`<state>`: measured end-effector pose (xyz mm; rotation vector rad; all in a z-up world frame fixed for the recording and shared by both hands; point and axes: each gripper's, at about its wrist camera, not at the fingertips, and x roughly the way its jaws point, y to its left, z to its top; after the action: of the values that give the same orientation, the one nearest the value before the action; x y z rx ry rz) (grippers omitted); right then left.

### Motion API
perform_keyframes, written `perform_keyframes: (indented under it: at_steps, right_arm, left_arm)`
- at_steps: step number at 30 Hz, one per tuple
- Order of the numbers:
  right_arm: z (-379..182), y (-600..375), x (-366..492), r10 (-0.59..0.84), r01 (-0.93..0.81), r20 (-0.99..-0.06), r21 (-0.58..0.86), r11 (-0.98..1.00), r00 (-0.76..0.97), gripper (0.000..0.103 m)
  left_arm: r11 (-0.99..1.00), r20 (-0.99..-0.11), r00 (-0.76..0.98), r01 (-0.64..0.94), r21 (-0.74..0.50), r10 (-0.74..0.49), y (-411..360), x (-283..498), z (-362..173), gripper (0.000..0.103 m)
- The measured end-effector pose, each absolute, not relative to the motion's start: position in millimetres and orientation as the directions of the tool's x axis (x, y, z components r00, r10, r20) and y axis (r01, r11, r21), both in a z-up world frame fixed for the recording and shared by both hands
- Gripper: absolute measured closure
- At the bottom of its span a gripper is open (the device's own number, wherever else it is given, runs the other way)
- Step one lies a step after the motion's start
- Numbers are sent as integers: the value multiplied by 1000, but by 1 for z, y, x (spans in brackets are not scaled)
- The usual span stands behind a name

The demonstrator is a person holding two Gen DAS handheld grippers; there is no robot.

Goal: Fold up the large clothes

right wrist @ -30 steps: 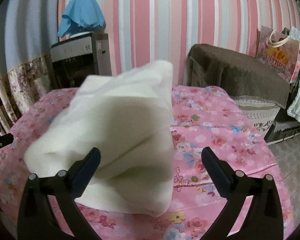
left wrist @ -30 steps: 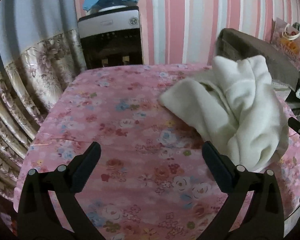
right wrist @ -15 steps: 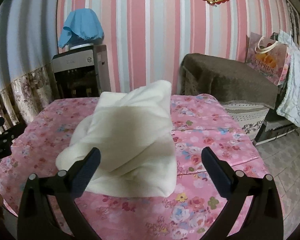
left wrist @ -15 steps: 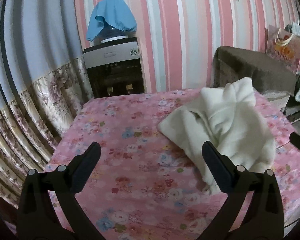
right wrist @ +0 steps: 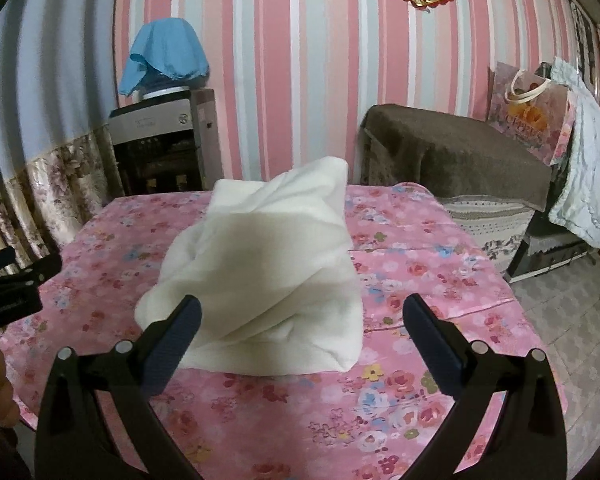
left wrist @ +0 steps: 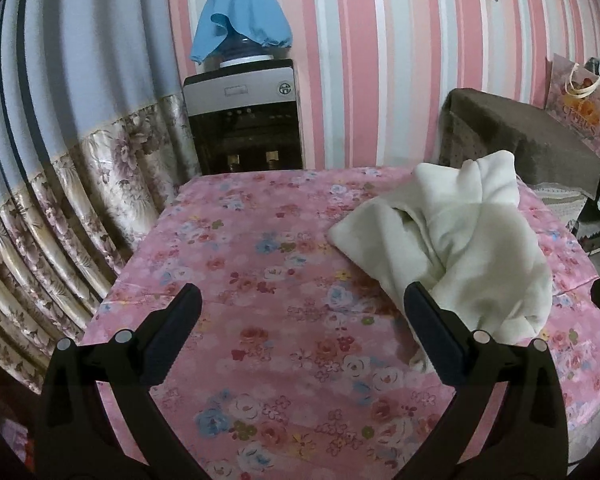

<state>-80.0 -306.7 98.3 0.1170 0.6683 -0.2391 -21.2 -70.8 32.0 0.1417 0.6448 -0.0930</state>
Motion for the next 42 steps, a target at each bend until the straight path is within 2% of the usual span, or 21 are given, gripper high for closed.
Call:
perform_keyframes:
  at_steps: [15,42]
  right_arm:
    - [104,-306,-85,-196,266,-620,21,964,760,2]
    - [101,-307,-74,-223,285,-630,-2,958,744,2]
  left_arm:
    - [983,-603,794,161,88,-76,-71,-27,39,3]
    - [986,-614,788,138,92,-53,-68,-18,34,3]
